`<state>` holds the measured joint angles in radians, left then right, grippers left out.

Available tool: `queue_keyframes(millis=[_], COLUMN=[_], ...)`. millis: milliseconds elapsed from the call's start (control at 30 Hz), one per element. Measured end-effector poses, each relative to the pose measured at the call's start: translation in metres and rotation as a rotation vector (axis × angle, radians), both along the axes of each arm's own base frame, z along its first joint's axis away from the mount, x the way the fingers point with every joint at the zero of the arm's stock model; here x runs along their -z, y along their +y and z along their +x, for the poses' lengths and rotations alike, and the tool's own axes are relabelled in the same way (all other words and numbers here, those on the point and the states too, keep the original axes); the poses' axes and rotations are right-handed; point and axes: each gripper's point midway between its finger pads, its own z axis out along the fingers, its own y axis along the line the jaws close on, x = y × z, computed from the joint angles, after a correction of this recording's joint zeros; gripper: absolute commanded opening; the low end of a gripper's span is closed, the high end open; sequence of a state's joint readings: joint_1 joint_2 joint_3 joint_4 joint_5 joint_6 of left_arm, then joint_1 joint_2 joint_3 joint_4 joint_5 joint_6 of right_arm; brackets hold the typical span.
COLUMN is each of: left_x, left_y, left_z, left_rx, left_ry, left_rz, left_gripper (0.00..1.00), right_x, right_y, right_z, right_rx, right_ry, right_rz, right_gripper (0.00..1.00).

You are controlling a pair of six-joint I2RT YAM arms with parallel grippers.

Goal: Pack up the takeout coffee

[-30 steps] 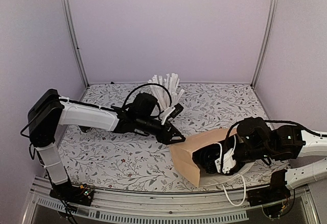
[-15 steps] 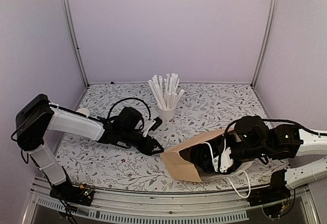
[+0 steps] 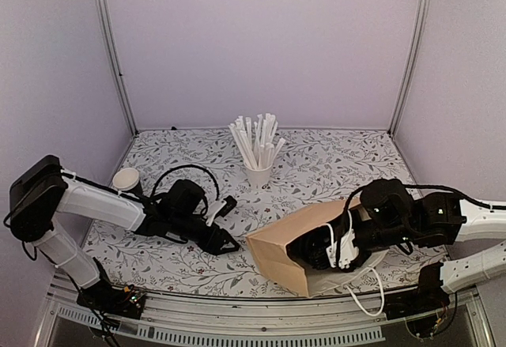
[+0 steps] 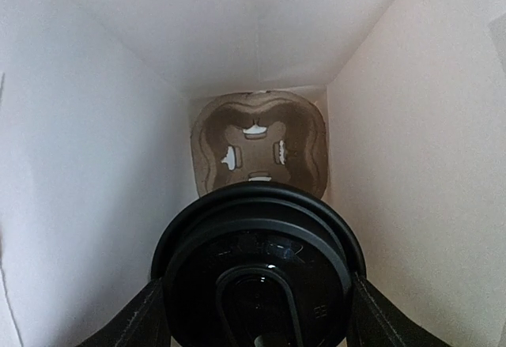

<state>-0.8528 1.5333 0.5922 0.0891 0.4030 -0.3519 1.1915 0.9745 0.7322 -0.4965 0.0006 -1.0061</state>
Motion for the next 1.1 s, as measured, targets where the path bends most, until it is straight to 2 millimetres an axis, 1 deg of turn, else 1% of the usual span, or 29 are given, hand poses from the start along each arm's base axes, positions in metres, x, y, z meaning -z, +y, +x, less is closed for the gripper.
queue_keyframes(millis=[133, 233, 367, 467, 700, 967, 1033, 1100], left_x=[0.001, 0.007, 0.011, 0.014, 0.016, 0.016, 0.014, 0.008], left_y=[-0.024, -0.031, -0.035, -0.039, -0.044, -0.041, -0.039, -0.036], left_z=[0.015, 0.021, 0.023, 0.024, 0.024, 0.023, 0.02, 0.018], left_rx=[0.016, 0.021, 0.03, 0.04, 0.066, 0.091, 0.102, 0.115], left_ry=[-0.015, -0.017, -0.017, -0.018, -0.013, -0.008, -0.002, -0.003], left_rz=[-0.034, -0.035, -0.038, -0.044, -0.053, -0.053, -0.051, -0.049], left_gripper=[0.55, 0.55, 0.55, 0.55, 0.54, 0.54, 0.54, 0.54], right_x=[0.001, -0.001, -0.008, -0.012, -0.01, -0.003, 0.002, 0.009], right_y=[0.008, 0.016, 0.025, 0.031, 0.039, 0.038, 0.038, 0.036], right_z=[-0.003, -0.009, -0.015, -0.016, -0.009, -0.006, -0.005, -0.003], right_rx=[-0.026, -0.053, -0.084, -0.091, -0.075, -0.051, -0.039, -0.025], right_ry=[0.014, 0.017, 0.009, -0.003, -0.023, -0.01, -0.005, -0.001], right_rz=[0.013, 0.032, 0.073, 0.103, 0.114, 0.097, 0.08, 0.051], right_gripper=[0.32, 0.32, 0.31, 0.32, 0.32, 0.32, 0.32, 0.32])
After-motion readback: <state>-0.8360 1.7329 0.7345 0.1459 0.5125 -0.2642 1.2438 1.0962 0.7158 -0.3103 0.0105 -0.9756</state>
